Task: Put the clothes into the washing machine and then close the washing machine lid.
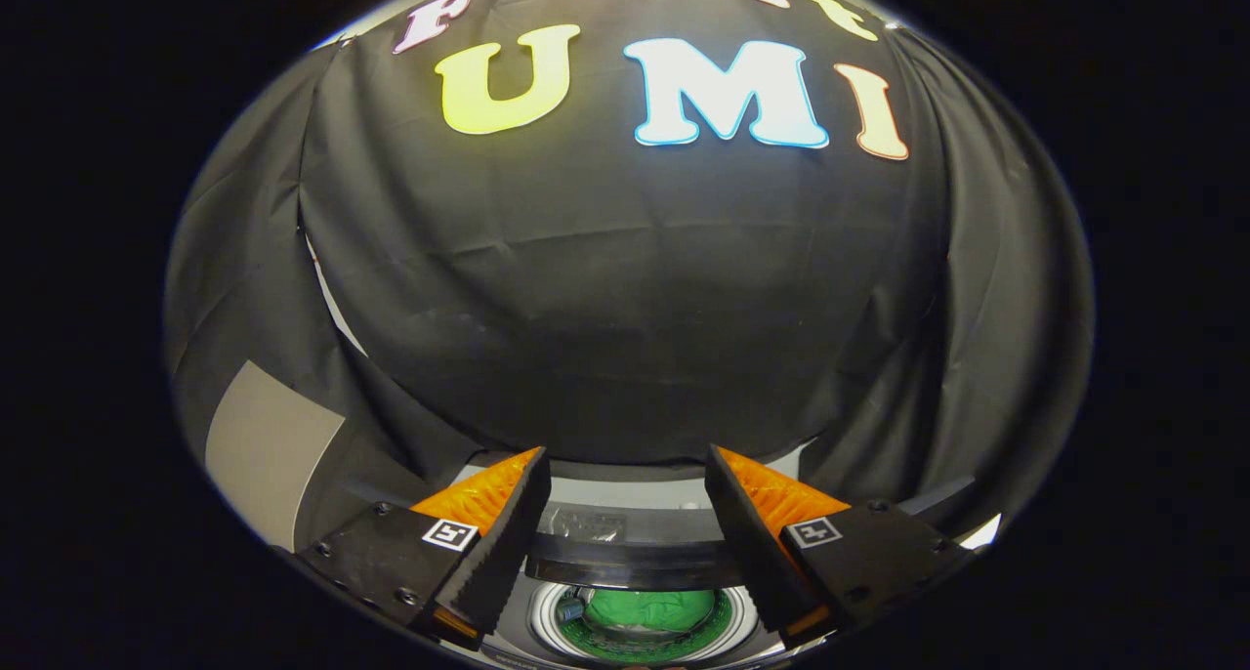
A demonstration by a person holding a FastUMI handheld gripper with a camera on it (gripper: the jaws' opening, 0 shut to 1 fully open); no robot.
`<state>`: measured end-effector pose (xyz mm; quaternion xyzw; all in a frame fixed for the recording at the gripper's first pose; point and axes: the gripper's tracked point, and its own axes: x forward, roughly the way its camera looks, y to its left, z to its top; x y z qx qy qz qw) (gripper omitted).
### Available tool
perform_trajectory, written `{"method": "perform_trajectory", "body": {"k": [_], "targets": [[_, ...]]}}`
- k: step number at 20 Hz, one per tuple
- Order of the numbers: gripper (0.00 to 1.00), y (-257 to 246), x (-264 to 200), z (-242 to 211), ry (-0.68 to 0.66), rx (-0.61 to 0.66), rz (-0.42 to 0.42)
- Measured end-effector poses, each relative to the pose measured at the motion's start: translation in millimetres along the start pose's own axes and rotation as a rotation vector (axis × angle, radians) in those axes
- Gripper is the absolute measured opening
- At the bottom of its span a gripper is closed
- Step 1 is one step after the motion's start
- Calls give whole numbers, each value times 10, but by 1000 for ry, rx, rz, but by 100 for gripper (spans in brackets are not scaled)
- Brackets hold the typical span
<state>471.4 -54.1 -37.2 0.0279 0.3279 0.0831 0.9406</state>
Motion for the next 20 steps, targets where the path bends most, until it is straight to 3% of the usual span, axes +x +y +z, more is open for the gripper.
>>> {"method": "perform_trajectory", "body": {"k": [20], "targets": [[98, 83, -601, -470, -229, -18, -12]]}}
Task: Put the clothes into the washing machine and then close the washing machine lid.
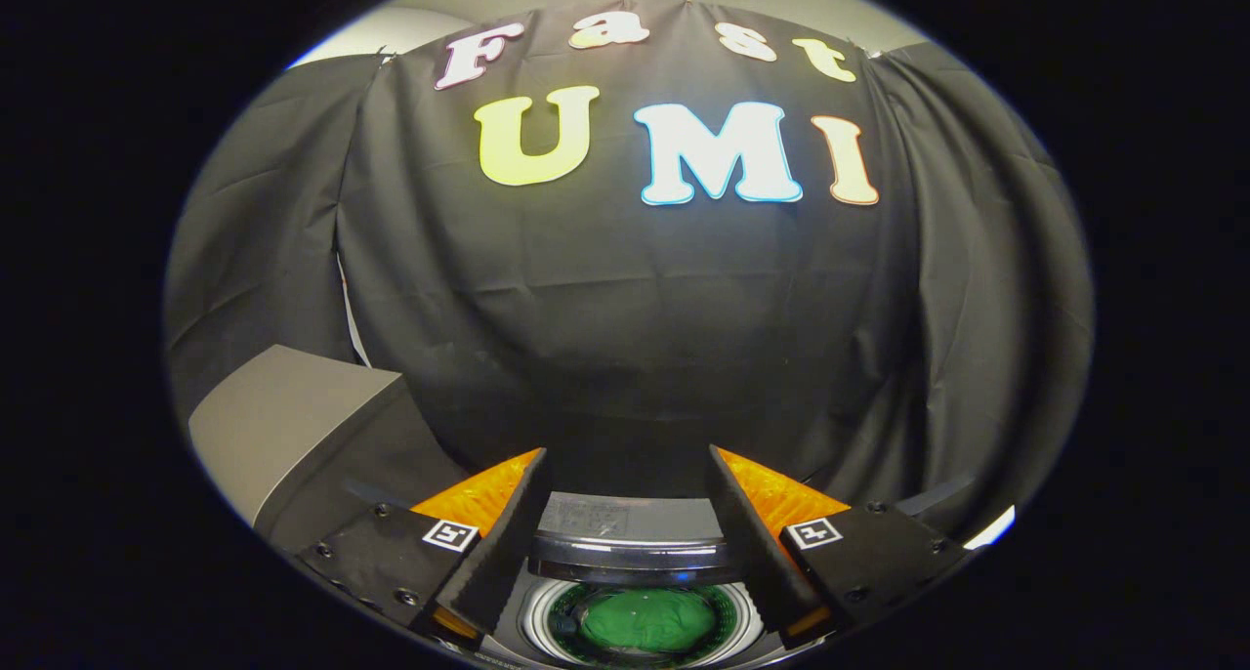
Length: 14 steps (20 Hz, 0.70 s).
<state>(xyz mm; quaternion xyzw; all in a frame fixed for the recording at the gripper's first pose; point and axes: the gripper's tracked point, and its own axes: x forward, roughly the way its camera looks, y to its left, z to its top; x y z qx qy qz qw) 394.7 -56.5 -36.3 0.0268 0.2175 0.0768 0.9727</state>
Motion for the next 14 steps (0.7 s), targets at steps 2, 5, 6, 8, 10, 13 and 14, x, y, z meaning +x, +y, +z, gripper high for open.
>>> {"method": "perform_trajectory", "body": {"k": [2, 5, 6, 8, 10, 13, 14], "targets": [[99, 8, -59, -50, -14, -1, -4], [98, 24, -131, -116, -29, -3, -6], [99, 28, -152, -151, -32, -4, -6], [98, 39, -198, -210, -38, -7, -2], [98, 47, -251, -292, -38, -5, 1], [98, 60, -355, -438, -39, -4, 1], [98, 58, -396, -506, -40, -4, -1]]}}
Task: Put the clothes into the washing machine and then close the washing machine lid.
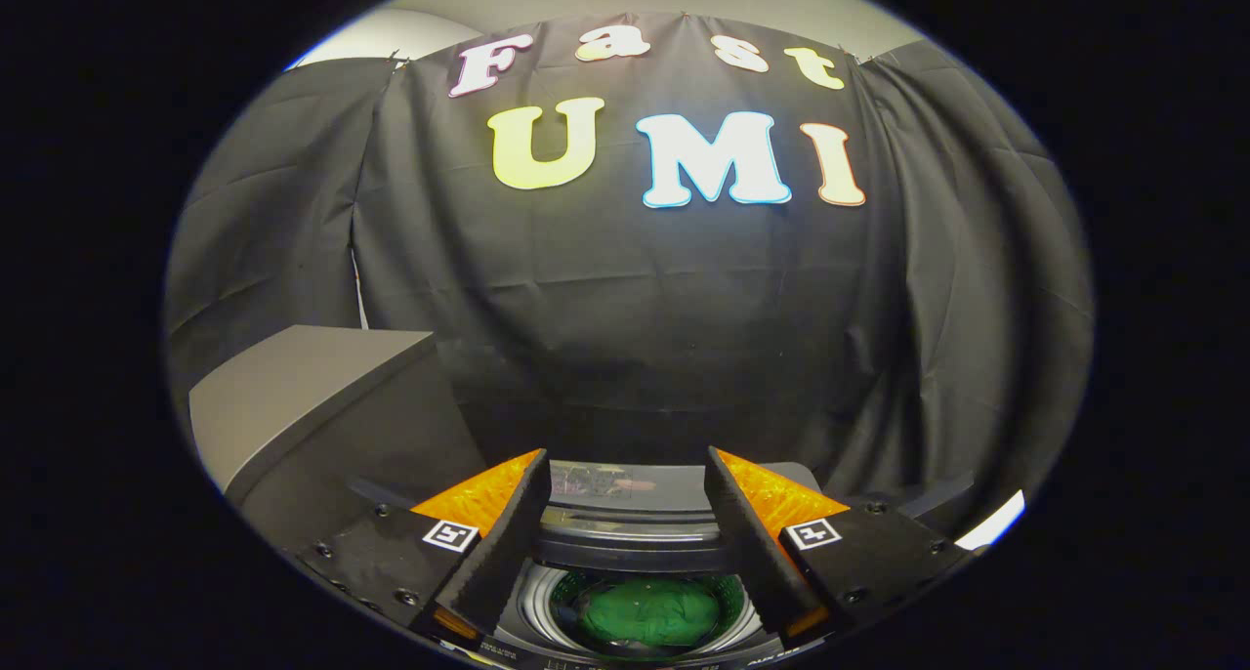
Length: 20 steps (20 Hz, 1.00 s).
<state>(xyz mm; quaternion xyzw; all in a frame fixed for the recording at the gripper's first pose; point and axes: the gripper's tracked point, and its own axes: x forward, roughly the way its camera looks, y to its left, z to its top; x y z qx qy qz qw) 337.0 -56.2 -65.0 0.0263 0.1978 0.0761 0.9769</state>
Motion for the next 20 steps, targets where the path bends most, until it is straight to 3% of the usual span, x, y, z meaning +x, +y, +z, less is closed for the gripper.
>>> {"method": "perform_trajectory", "body": {"k": [4, 11, 20], "targets": [[98, -41, -169, -510, 59, -29, -13], [97, 219, -701, -1107, 25, -59, 46], [98, 425, -1640, -1056, -115, -75, 27]]}}
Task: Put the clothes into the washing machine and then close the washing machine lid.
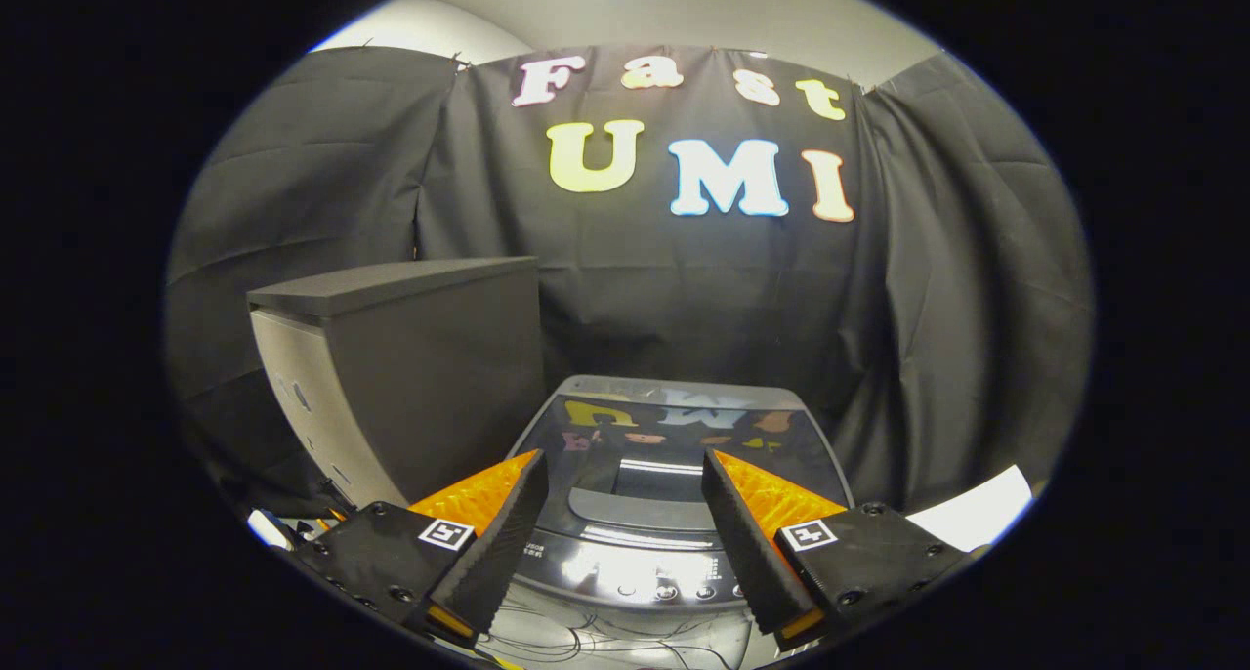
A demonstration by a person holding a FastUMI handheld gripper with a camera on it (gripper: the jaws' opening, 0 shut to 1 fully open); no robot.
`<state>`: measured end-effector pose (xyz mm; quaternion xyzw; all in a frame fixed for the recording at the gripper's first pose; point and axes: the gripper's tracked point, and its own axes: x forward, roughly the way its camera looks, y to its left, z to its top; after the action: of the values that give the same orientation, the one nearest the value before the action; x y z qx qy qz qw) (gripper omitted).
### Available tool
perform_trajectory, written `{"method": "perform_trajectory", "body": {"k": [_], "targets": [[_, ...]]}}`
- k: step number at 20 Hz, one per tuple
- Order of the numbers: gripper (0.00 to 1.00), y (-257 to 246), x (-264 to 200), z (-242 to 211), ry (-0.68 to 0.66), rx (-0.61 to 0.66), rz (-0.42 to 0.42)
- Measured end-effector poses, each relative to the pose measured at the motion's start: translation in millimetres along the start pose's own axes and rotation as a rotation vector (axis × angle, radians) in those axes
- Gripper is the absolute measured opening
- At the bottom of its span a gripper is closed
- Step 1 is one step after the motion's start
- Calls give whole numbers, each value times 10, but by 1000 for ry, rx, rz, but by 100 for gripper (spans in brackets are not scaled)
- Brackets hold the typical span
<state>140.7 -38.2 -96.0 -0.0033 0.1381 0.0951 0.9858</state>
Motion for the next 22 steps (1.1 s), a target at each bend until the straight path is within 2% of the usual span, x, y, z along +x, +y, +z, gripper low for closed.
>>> {"method": "perform_trajectory", "body": {"k": [4, 10, 17, 22], "targets": [[98, 169, -484, 75, -49, 65, -14], [98, 143, -1126, -129, -85, 87, -104], [98, -72, -1496, -57, -159, 8, -97], [98, -160, -1625, 29, -213, 10, -84]]}}
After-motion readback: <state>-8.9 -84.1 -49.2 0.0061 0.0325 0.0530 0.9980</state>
